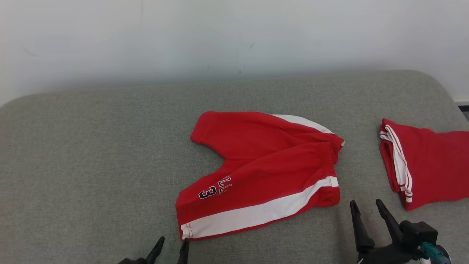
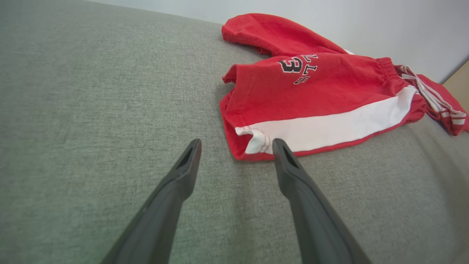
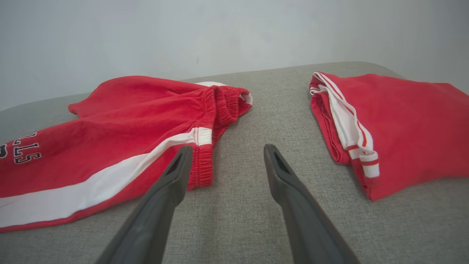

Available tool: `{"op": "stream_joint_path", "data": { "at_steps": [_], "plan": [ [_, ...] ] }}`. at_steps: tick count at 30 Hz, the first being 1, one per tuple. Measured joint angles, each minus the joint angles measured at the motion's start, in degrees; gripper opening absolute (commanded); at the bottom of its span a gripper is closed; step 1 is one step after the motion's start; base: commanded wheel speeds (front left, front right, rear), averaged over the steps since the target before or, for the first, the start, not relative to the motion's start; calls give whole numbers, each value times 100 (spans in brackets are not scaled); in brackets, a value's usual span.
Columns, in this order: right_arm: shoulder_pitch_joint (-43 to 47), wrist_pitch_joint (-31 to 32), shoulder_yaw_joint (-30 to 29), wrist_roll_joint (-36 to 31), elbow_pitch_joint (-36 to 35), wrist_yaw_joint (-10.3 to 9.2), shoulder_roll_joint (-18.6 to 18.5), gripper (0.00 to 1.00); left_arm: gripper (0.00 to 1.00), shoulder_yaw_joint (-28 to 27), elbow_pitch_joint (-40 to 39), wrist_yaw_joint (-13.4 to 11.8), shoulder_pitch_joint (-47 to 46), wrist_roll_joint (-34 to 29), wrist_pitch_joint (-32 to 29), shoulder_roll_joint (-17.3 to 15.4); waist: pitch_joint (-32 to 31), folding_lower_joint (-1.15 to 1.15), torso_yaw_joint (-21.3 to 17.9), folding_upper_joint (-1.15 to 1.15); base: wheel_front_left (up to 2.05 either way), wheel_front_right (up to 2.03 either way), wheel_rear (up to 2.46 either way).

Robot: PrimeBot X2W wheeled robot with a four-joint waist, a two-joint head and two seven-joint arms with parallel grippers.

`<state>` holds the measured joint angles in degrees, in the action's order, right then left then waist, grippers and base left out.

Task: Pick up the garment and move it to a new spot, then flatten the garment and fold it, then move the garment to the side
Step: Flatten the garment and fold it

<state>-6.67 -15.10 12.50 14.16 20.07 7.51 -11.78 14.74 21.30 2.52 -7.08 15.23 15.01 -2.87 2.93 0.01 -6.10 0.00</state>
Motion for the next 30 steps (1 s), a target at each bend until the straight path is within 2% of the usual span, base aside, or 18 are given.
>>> {"op": "stream_joint_path", "data": {
  "at_steps": [11,19,25,26,30],
  "plan": [
    [-272,0,33,58,-67,0,-47,100,100,116,359,192,-479,350,0,1,375,0,-270,0,0,0,0],
    [-670,0,434,389,-5,0,-168,100,100,170,360,243,-616,448,0,1,558,0,-286,1,0,0,0],
    [-935,1,1182,1114,276,0,-357,100,100,225,350,244,-659,459,1,2,653,0,-215,0,0,0,0],
    [-1003,0,1377,1396,342,0,-430,100,100,240,352,244,-686,459,1,2,657,0,-185,0,0,0,0],
    [-1108,0,1450,1805,431,0,-439,100,100,245,356,245,-692,445,0,2,655,0,-152,0,0,0,0]
  ]
}}
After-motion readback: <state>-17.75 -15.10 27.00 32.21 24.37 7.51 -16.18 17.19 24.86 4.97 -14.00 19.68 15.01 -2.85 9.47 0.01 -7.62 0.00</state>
